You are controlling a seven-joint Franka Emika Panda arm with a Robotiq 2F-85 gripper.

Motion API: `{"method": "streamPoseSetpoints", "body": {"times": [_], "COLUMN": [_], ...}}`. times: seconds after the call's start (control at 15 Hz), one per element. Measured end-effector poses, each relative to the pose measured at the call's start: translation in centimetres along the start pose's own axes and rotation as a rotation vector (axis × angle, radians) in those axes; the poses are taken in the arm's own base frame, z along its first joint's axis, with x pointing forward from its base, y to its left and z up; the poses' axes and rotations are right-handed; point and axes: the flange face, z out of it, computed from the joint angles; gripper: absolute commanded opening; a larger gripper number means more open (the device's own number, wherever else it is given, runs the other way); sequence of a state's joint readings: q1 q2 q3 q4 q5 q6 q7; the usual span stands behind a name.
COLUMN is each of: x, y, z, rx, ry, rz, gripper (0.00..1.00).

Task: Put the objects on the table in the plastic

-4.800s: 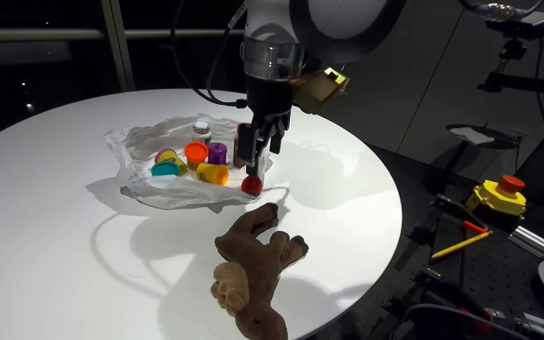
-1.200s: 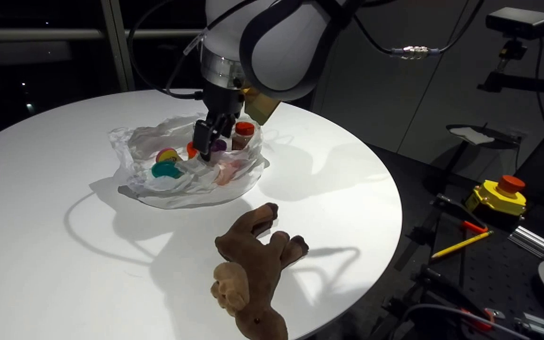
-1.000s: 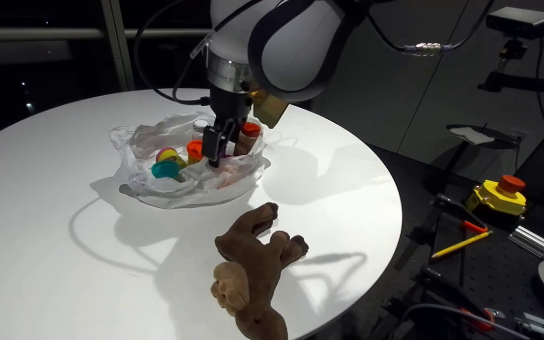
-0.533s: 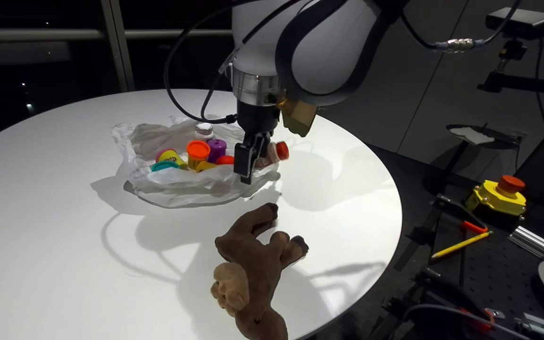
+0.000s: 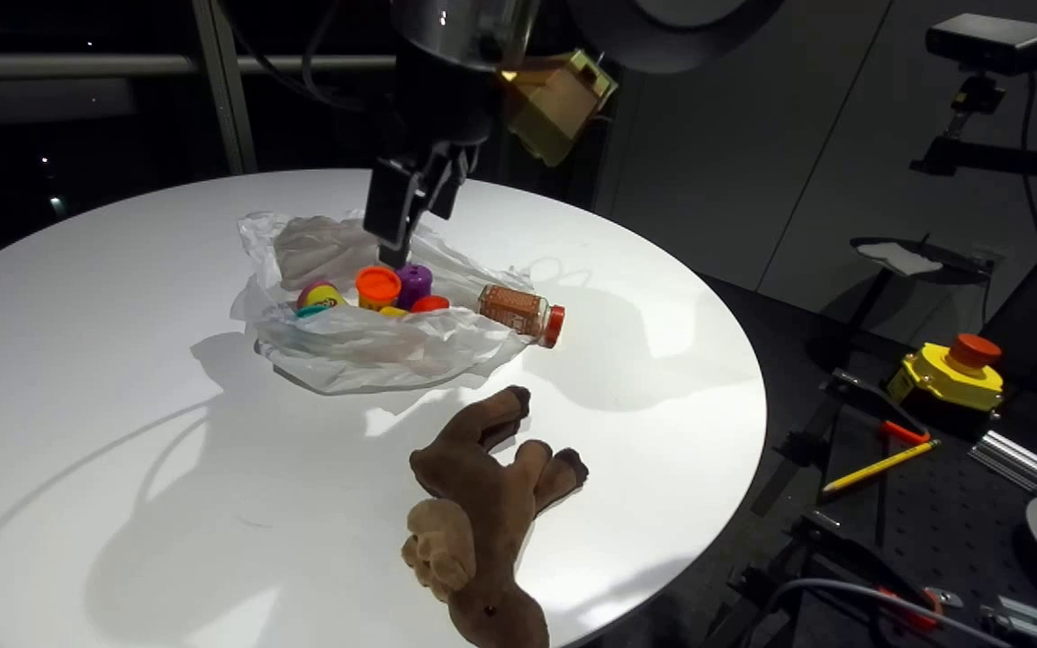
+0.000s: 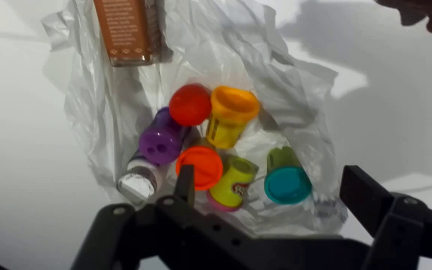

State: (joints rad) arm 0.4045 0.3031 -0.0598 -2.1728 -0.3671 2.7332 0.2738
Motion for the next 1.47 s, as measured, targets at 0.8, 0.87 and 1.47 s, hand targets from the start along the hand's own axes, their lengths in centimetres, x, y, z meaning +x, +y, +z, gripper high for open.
{"method": "streamPoseSetpoints", "body": {"times": [0.8,0.87,1.47], "x": [-6.5,-7.3,-10.7], "y": [8.9,9.9,14.4], "z": [3.5,4.6,9.3], "rx": [-0.085,-0.070,0.112], "ry": [-0.341,-0.360,-0.400], "rz": [0.040,0.014,-0.172], "gripper": [1.00,1.00,1.00]}}
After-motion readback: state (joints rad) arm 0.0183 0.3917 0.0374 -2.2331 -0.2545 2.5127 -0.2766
